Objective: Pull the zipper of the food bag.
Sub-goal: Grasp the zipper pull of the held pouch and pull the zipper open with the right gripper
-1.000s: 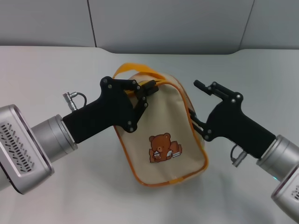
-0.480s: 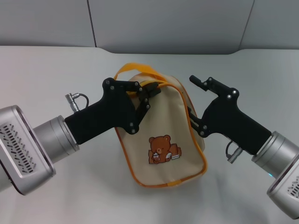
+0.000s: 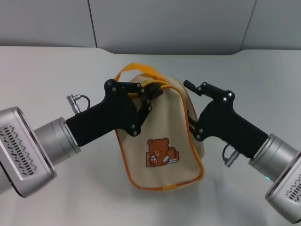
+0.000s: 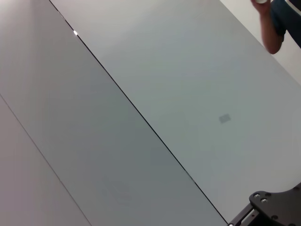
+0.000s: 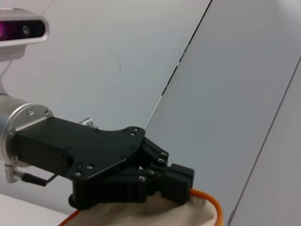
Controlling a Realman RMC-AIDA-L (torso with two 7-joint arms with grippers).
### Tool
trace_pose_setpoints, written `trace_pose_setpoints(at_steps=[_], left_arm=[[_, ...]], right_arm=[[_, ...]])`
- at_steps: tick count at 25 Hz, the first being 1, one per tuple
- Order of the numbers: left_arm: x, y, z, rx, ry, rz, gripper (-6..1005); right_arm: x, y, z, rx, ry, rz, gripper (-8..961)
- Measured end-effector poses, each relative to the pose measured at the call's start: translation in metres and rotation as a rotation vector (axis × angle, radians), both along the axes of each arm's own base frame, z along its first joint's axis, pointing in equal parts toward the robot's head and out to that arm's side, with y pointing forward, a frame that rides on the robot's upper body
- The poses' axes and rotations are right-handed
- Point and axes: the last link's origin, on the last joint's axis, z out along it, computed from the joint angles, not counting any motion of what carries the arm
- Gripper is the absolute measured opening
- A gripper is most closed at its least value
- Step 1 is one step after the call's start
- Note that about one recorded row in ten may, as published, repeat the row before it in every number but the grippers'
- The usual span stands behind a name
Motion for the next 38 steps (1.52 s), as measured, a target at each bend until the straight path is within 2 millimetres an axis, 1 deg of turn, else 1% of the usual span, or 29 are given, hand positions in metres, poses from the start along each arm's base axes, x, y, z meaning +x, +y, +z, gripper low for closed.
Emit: trace_pose_setpoints(at_steps=[6,11,18,22,23,25,26,27,28,34,36,37,38], left_arm=[[0.0,-0.001,0.0,-0.001,-0.002,-0.002,128],[0.0,-0.001,0.0,-0.002,-0.002,-0.003,131],[0.0,0.0,0.0,-0.002,-0.001,-0.003,136],[0.001,0.0,0.0,-0.002,0.0,-0.004,138],[0.001,0.0,0.0,-0.002,0.0,-0.005,139],[0.001,0.001,0.0,-0.001,0.0,-0.004,140],[0.002,0.001,0.0,0.0,0.0,-0.004,141],[0.002,0.001,0.0,0.0,0.0,-0.004,141],[0.002,0.001,0.0,0.001,0.0,-0.003,142],[0.001,0.002,0.0,0.002,0.001,0.0,146],[0.001,0.002,0.0,0.004,0.002,0.003,147],[0.001,0.002,0.0,0.005,0.003,0.004,148],[0.001,0.002,0.0,0.005,0.003,0.005,148]], right_arm=[[-0.001,-0.001,-0.001,-0.004,0.003,-0.001,429],[-0.001,0.0,-0.001,-0.003,0.0,0.002,318],[0.0,-0.001,-0.001,0.003,-0.005,0.002,95],[0.005,-0.005,-0.001,0.003,-0.005,-0.015,17],[0.008,-0.008,-0.001,0.004,-0.003,-0.024,-2],[0.015,-0.015,0.0,0.005,0.0,-0.047,-2],[0.025,-0.024,0.001,0.008,0.0,-0.079,-2],[0.025,-0.024,0.001,0.008,0.0,-0.079,-2],[0.03,-0.029,0.001,0.008,0.001,-0.096,-2],[0.06,-0.071,0.001,-0.016,-0.01,-0.173,-3],[0.07,-0.089,0.003,-0.025,-0.018,-0.194,-3],[0.07,-0.089,0.003,-0.025,-0.018,-0.194,-3],[0.074,-0.093,0.004,-0.025,-0.022,-0.202,-3]])
